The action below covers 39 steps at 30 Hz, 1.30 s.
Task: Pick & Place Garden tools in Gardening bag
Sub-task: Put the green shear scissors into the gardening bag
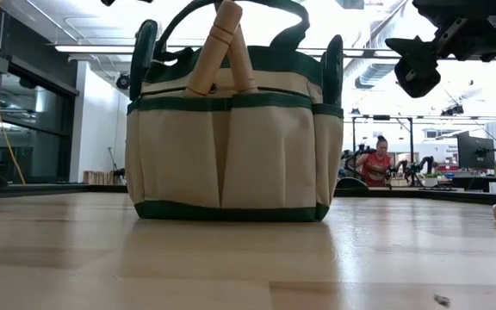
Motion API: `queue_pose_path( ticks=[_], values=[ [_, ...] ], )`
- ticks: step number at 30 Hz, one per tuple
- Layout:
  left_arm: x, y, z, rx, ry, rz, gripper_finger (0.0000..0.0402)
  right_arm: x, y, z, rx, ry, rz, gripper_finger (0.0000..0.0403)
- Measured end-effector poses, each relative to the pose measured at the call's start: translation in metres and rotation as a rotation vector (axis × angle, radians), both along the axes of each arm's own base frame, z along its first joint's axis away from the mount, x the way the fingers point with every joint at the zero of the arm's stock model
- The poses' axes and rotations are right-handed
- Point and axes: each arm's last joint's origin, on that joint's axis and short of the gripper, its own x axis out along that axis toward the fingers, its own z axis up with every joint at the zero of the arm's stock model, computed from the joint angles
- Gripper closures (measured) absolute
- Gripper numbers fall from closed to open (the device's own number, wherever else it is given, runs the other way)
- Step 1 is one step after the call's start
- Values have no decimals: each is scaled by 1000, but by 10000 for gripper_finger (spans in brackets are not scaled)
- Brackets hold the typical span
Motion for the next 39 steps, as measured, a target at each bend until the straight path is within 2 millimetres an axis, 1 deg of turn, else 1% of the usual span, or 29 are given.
queue_pose_path(
  ticks=[6, 10, 13, 15, 17, 19, 22, 23, 28, 31, 34, 39],
  values=[
    [-12, 2, 6, -58, -54, 43, 162, 0, 0, 0, 0, 0, 0, 176],
    [-14, 1, 7, -127, -72, 51, 164, 0, 0, 0, 0, 0, 0, 176],
    [-10, -1, 5, -175, -51, 10, 180, 0, 0, 0, 0, 0, 0, 176],
    [-5, -6, 2, -196, -30, -19, 203, 0, 0, 0, 0, 0, 0, 176],
    [0, -11, -1, -189, -8, -30, 238, 0, 0, 0, 0, 0, 0, 176],
    [2, -16, -2, -175, 2, -42, 286, 0, 0, 0, 0, 0, 0, 176],
    [5, -25, -5, -164, 19, -75, 371, 0, 0, 0, 0, 0, 0, 176],
    [6, -27, -6, -160, 25, -85, 385, 0, 0, 0, 0, 0, 0, 176],
    [11, -41, -10, -120, 49, -101, 394, 0, 0, 0, 0, 0, 0, 176],
    [19, -53, -17, -122, 34, -147, 399, 0, 0, 0, 0, 0, 0, 176],
    [25, -65, -35, -141, 9, -187, 400, 0, 0, 0, 0, 0, 0, 176],
    [33, -79, -63, -238, -119, -193, 401, 0, 0, 0, 0, 0, 0, 176]
  ],
)
